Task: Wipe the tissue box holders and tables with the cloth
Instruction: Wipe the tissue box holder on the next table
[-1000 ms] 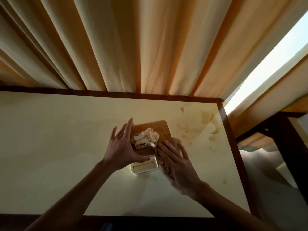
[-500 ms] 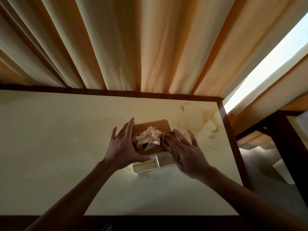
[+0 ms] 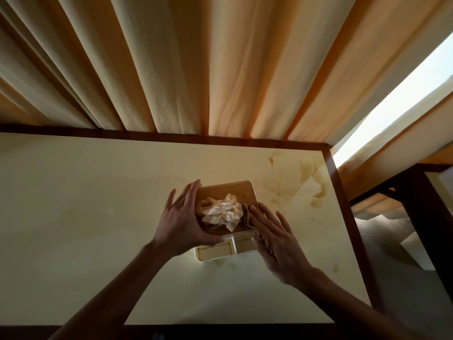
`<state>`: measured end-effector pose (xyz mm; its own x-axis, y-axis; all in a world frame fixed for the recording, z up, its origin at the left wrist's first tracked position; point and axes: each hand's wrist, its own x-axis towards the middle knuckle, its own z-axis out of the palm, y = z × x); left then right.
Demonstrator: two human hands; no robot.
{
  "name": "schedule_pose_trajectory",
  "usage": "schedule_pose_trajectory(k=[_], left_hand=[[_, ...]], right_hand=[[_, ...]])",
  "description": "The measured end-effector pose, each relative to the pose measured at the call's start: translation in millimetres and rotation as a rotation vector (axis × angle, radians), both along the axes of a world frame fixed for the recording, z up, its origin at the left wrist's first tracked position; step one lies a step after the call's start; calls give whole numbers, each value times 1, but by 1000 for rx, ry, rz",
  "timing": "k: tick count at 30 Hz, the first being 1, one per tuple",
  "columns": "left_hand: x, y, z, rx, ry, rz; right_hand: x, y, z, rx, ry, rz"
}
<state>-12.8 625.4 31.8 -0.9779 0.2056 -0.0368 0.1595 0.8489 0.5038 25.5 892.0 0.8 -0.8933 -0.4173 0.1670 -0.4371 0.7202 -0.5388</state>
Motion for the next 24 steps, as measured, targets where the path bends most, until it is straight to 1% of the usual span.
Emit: schedule_pose_trajectory(k=[3, 8, 9, 12, 14, 17, 18, 21, 24], left_hand=[[-1, -2, -1, 15, -3, -17], [0, -1, 0, 31, -29, -15], [0, -1, 0, 35, -31, -14], [1, -2, 0, 38, -28, -12], [1, -2, -1, 40, -21, -15], [-1, -2, -1, 22, -38, -57], [-2, -2, 1, 8, -46, -71], [-1, 7, 13, -51, -20, -101], [-4, 23, 22, -118, 104, -224]], right_hand=[[-15, -10, 5, -135, -136, -59], [-58, -30, 23, -435, -351, -144], [-62, -31, 23, -511, -402, -163], [-64, -38, 23, -851, -555, -255], [-61, -44, 27, -1053, -613, -405], [-54, -41, 29, -1325, -727, -754], [-51, -38, 27, -1394, -761, -835], [-41, -31, 22, -1492, -839, -961], [-33, -28, 21, -1475, -872, -1010]])
